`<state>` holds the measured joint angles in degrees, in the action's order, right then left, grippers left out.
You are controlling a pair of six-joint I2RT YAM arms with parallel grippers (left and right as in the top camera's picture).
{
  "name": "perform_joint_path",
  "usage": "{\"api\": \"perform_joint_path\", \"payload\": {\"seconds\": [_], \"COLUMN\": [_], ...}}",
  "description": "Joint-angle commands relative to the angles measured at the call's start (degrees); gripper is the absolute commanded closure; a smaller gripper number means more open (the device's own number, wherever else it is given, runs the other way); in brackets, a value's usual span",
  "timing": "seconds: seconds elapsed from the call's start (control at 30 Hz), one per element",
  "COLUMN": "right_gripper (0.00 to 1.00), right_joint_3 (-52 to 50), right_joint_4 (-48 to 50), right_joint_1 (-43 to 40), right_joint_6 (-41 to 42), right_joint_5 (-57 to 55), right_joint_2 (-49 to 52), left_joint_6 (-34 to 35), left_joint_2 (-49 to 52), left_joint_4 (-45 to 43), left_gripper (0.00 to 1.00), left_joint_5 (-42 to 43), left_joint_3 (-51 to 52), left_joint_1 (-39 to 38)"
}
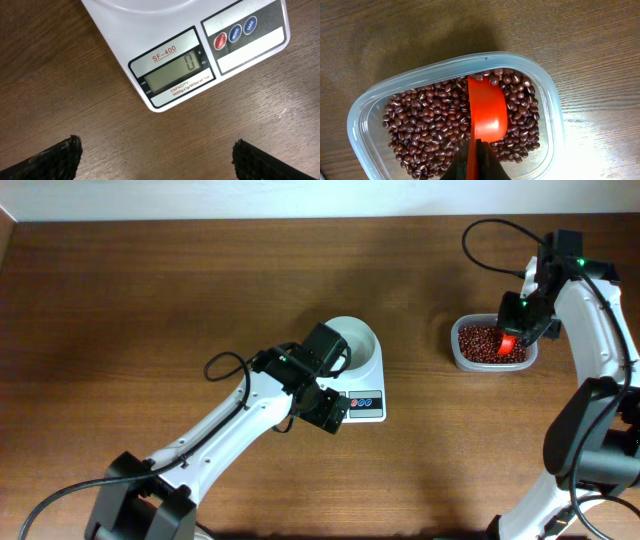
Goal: Scoop item into bowl and weigh 50g on scale
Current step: 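Move the left gripper back in front of the scale display, then scoop red beans from the tub with the right gripper's scoop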
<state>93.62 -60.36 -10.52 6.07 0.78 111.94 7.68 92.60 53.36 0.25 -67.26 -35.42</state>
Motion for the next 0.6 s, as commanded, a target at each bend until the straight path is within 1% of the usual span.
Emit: {"api": "perform_joint_path", "payload": {"seconds": [0.0, 0.13, 0.2, 0.23, 0.33, 0.37, 0.57], "right_gripper": [0.96, 0.96, 0.91, 0.91, 0.92, 0.96, 0.96], "right_joint_3": [-0.2, -0.3, -0.9, -1.8, -3.4, -3.5, -3.5], "right_joint_4": [0.1, -0.5, -1.1, -1.0, 0.9, 1.1, 3.7], "right_joint_1": [-0.7, -2.2, -2.3, -2.3, -2.3, -2.3, -2.3], "right_joint_6": [0.3, 0.4, 0.4, 0.4, 0.4, 0.4, 0.4], "right_joint_5": [-1.9, -1.2, -1.0, -1.0, -1.0, -0.7, 4.6], "right_joint_2": [0.1, 0.1, 0.1, 0.1, 0.1, 0.1, 0.1], "left_joint_6": [-0.9, -0.9, -0.9, -0.9, -0.9, -0.9, -0.9], "left_joint_2": [0.3, 0.3, 0.3, 0.3, 0.3, 0.3, 0.3], "left_joint_4": [-0.2, -0.2, -0.2, -0.2, -0.3, -0.5, -0.4], "left_gripper": [0.01, 0.01, 0.01, 0.01, 0.01, 0.01, 0.01], "left_joint_5": [0.9, 0.9, 0.9, 0.9, 0.9, 0.9, 0.9], "left_joint_3": [0.6, 0.6, 0.6, 0.6, 0.6, 0.6, 0.6], "left_joint_1": [0.3, 0.3, 0.3, 0.3, 0.3, 0.3, 0.3]}}
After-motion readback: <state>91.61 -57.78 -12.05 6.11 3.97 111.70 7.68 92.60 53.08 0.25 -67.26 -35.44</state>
